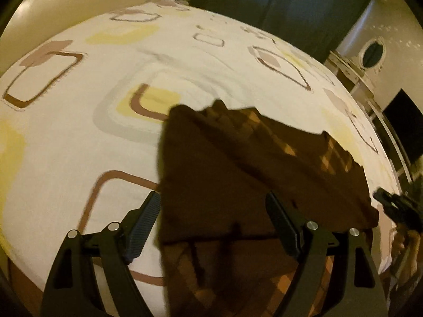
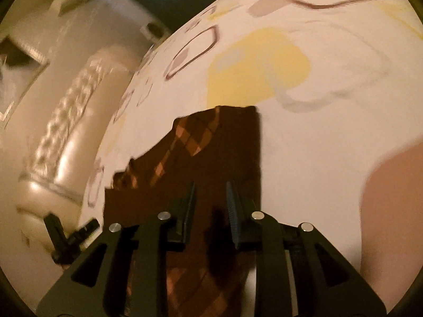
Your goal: Fold small clothes
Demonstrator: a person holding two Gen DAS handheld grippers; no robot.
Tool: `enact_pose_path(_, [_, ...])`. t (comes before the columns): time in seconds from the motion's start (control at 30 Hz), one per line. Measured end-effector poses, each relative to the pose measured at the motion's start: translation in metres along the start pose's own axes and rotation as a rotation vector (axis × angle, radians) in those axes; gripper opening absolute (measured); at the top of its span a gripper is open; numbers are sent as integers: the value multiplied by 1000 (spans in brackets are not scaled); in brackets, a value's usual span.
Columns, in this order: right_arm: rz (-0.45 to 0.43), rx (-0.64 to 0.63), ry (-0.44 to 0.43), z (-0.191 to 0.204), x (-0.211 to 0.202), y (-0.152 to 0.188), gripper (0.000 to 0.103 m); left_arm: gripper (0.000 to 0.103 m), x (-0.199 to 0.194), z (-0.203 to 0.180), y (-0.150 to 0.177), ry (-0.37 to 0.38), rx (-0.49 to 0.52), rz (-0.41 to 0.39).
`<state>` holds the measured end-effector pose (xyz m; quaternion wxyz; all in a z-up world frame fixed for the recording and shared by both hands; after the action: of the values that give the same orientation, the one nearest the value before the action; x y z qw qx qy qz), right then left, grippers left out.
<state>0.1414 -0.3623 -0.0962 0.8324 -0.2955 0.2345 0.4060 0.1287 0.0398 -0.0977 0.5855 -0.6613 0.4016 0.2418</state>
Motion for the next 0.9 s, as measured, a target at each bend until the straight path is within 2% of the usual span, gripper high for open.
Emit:
enact_pose_path(0.13, [115, -123, 65, -4, 25, 0, 23, 81, 14, 1, 10, -8, 5, 50])
enact_pose_path(0.27, [156, -215, 69, -4, 24, 8, 23, 81, 23, 9, 18, -4, -31, 78])
enact_pose_path(0.33, [163, -271, 97, -4, 23, 13, 8, 81, 26, 9, 19, 2, -34, 79])
enact_pose_path(0.37, [163, -290, 114, -4, 23, 14, 7, 81, 26, 9, 19, -1, -30, 77])
enact_pose_path(0.57, [18, -318, 145, 6, 9, -9, 6, 81, 28, 8, 21, -19, -4, 72])
enact_pose_path(0.7, [36, -305, 202, -11, 28, -11, 3, 81, 28, 7, 23, -25, 7, 67])
enact_pose_path(0.83, [25, -214, 147, -19, 27, -16, 4, 82, 29, 7, 23, -27, 25, 63])
enact_pose_path(0.9, [2, -199, 154, -22, 21, -18, 4, 82, 29, 8, 23, -17, 24, 62])
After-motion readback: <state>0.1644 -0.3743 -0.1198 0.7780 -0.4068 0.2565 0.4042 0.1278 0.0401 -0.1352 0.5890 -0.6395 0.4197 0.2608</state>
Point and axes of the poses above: each gripper's, at about its wrist camera, not at the fingertips, and x roughly the way its jaws point, z to its left, y to its underside, the point moved 8 cm from there along x, roughly the way its jaws point, and after that the axes turned 10 degrees about x, right-handed, at the moved point
